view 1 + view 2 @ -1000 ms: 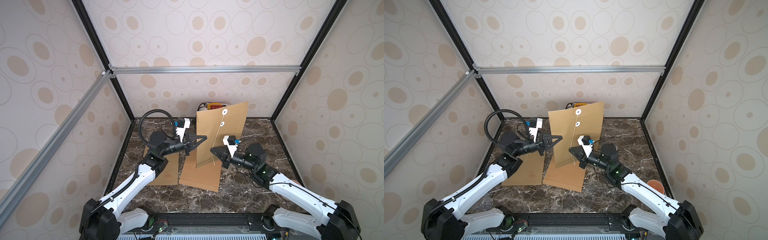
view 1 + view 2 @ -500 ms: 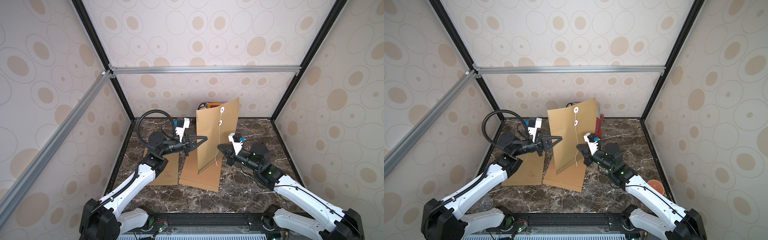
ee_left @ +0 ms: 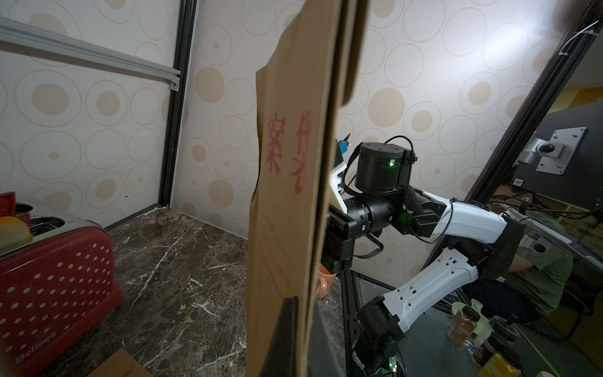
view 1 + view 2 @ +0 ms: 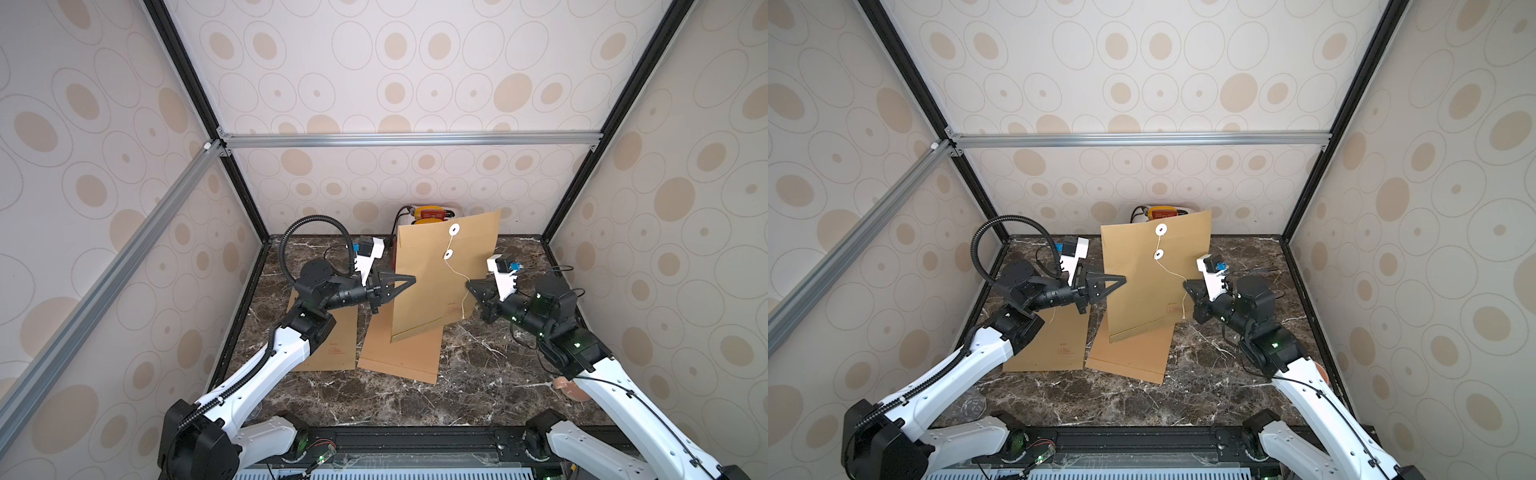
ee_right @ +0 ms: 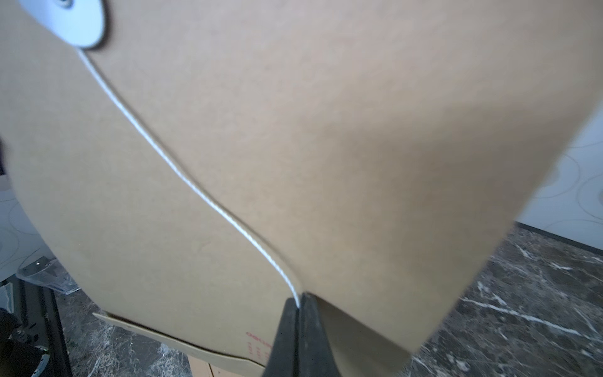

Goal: Close the mouth of the file bag
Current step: Close the file bag.

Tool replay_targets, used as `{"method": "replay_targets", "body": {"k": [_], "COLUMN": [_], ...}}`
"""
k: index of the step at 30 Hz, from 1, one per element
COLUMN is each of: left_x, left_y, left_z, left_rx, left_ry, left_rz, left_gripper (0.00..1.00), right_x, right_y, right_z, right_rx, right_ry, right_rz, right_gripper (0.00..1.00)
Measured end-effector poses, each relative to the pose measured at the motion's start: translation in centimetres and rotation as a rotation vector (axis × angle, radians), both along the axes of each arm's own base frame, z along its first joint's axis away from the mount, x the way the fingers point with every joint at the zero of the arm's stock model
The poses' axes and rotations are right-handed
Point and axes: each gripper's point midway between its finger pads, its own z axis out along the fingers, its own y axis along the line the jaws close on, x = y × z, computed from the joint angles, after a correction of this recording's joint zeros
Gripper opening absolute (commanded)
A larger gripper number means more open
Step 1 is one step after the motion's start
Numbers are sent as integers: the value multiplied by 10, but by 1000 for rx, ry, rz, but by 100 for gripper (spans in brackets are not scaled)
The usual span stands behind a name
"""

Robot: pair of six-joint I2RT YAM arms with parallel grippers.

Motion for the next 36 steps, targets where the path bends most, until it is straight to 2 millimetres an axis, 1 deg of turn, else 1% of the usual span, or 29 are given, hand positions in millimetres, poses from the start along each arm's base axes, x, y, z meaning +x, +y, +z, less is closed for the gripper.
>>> {"method": "replay_targets", "body": {"k": [4,8,11,18,21,25,31,36], "left_x": [-1,-2,-2,-1,-1,-1,2,7], "left_y": [-1,-2,-2,-2,-3,-2,-3,-4], "left_z": [-2,-3,-3,-5,-6,-5,-9,-12], "left_rx": [9,14,18,31,38,44,62,90], "left_ry": [2,6,8,12,17,18,28,34], "left_rz": [-5,-8,-8,-5,-4,-1,10,37], "left_gripper": [0,0,0,0,0,0,0,0], "right_x": [2,9,16,23,26,26,22,19], "right_y": [-12,-19,-24,-34,-37,-36,-32,-33], "right_z": [11,30,37,41,50,55,55,54], "right_rx": [-25,-45,-55,-70,-64,-64,-55,-64], "right_ry": [18,24,40,83,79,78,89,95], "right_rz": [-18,-31,-45,-67,-72,-59,-27,-27], "right_gripper": [0,0,0,0,0,0,0,0]}}
